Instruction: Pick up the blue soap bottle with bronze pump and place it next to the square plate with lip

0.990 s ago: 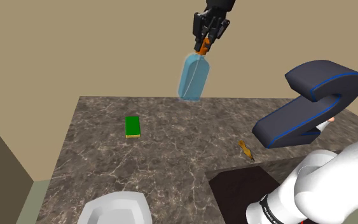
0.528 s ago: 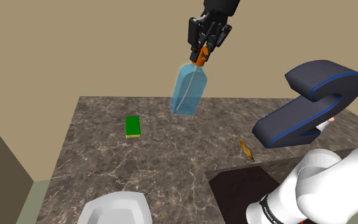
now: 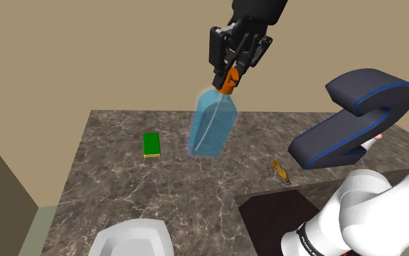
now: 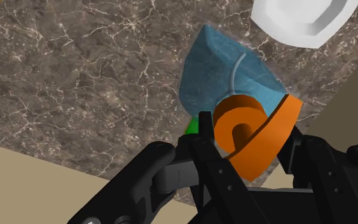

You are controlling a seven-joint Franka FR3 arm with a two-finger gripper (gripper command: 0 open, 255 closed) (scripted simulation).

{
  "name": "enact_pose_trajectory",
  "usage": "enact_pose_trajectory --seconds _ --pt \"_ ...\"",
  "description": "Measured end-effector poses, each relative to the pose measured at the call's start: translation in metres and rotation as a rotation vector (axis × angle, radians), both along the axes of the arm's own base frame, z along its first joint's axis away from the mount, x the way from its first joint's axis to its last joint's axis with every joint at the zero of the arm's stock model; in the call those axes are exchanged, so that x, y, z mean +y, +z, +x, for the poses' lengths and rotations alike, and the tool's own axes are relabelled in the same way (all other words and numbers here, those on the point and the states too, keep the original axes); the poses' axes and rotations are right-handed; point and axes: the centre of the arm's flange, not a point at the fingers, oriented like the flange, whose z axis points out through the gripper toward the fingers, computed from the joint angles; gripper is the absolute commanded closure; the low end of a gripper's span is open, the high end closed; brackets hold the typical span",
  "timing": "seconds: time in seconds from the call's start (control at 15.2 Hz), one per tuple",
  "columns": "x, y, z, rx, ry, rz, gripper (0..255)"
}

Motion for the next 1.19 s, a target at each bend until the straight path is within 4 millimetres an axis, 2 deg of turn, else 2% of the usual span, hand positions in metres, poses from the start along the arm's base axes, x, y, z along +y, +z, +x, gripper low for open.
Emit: enact_pose_trajectory --seconds 1.19 --pt "0.174 -0.004 -0.156 0.000 0.000 -0.001 255"
